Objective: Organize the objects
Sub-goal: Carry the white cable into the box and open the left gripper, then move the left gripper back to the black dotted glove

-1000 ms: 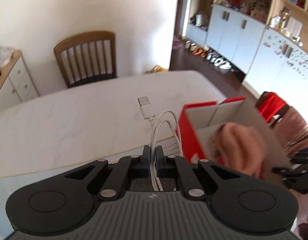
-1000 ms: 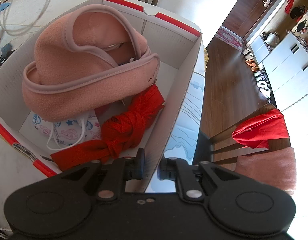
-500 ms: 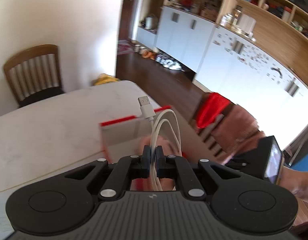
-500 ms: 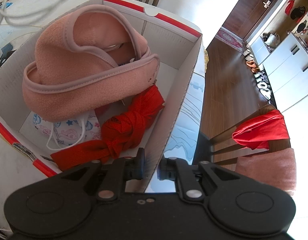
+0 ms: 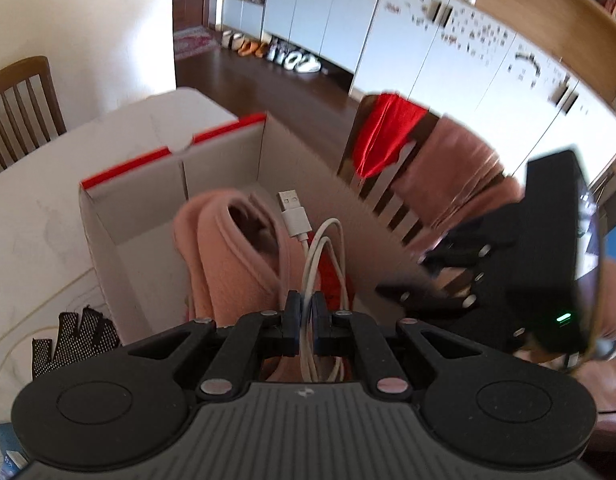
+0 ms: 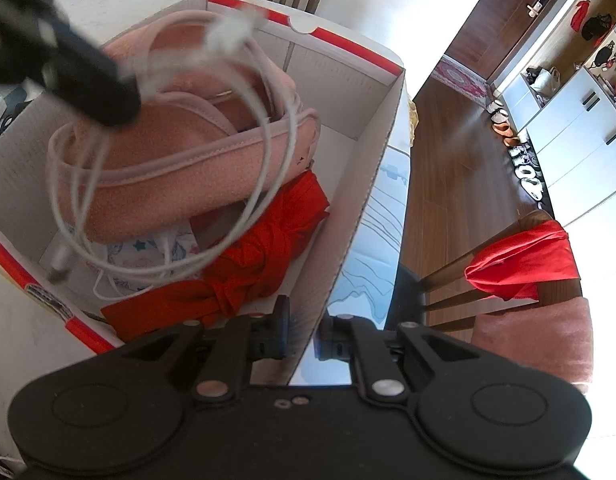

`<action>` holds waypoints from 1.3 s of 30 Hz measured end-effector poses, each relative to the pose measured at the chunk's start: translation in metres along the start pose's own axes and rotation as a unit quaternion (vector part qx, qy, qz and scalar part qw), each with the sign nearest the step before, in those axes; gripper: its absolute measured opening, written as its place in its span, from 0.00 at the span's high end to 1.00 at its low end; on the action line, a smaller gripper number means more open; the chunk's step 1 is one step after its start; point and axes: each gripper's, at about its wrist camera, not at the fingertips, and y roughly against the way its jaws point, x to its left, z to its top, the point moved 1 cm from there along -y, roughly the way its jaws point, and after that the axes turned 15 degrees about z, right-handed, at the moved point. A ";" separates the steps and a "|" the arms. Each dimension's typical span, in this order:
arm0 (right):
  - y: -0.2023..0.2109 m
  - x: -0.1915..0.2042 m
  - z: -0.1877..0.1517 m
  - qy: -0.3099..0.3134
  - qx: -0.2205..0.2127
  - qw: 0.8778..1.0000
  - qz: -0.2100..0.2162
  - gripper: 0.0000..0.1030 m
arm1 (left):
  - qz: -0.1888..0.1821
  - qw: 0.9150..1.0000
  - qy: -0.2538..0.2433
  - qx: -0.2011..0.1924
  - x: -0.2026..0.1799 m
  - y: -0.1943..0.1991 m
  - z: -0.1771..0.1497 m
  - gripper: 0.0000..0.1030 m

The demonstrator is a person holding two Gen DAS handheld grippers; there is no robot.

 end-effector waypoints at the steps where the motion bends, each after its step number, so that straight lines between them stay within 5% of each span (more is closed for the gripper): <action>1: 0.000 0.000 0.000 0.000 0.000 1.000 0.000 0.90 | 0.002 1.000 -0.001 0.004 -0.001 -0.004 -0.003 0.96; 12: 0.000 0.000 0.000 -0.001 -0.001 1.000 0.000 0.90 | 0.013 1.000 -0.001 0.011 0.005 -0.011 -0.013 0.96; 27: 0.000 0.001 0.000 -0.001 0.000 1.000 0.000 0.90 | 0.040 0.999 0.028 -0.022 0.030 0.031 -0.024 0.92; 34: 0.000 0.001 0.000 -0.001 0.000 1.000 0.000 0.90 | 0.094 0.993 0.068 -0.020 0.061 0.055 -0.036 0.91; 36: 0.000 0.001 0.000 -0.001 0.000 1.000 0.000 0.90 | 0.120 0.990 0.072 -0.019 0.070 0.060 -0.041 0.88; 39: 0.000 0.001 0.000 -0.001 0.000 1.000 -0.001 0.90 | 0.151 0.984 0.088 -0.018 0.089 0.068 -0.050 0.65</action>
